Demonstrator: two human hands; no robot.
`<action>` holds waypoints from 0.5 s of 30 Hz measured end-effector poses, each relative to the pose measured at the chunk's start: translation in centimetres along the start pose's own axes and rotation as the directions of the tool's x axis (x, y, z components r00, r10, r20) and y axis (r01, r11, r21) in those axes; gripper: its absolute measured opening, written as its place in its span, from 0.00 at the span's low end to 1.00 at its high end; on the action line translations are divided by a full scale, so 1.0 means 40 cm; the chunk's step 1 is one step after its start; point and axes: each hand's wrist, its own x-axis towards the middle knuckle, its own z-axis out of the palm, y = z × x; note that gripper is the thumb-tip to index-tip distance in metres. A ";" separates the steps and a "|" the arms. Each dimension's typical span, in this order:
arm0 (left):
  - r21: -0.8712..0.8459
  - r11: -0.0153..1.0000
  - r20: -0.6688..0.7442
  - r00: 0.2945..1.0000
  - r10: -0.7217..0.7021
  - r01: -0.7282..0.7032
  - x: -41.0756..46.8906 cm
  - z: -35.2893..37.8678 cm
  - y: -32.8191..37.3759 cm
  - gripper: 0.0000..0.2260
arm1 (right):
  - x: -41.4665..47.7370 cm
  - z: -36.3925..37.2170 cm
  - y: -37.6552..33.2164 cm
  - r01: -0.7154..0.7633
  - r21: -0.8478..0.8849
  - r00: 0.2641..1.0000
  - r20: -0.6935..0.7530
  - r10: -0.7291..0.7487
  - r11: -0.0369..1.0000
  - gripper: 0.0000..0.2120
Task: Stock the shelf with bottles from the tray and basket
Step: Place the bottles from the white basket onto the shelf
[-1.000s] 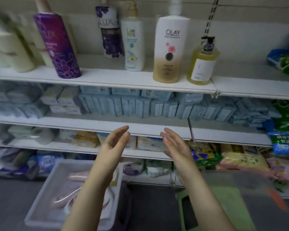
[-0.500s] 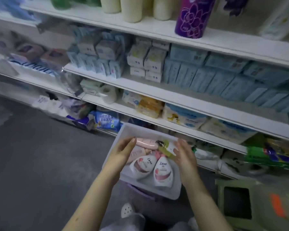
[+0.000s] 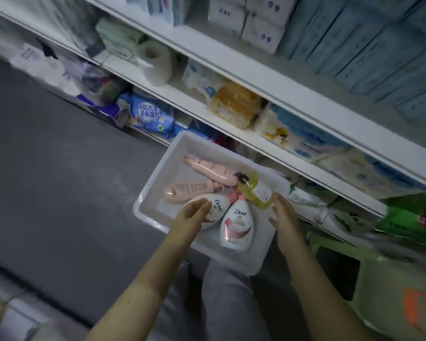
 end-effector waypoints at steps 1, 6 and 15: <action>-0.004 0.999 0.005 0.999 -0.033 0.033 0.031 0.027 -0.020 0.17 | 0.041 -0.003 0.009 -0.014 -0.013 1.000 0.004 0.014 1.000 0.14; -0.031 0.988 0.043 0.988 -0.151 0.152 0.192 0.179 -0.075 0.31 | 0.197 -0.019 0.043 -0.036 -0.098 0.997 0.062 0.042 0.995 0.12; -0.219 0.974 -0.034 0.997 -0.068 0.059 0.410 0.371 -0.123 0.25 | 0.331 -0.096 0.094 -0.129 0.033 0.968 0.222 0.119 0.991 0.13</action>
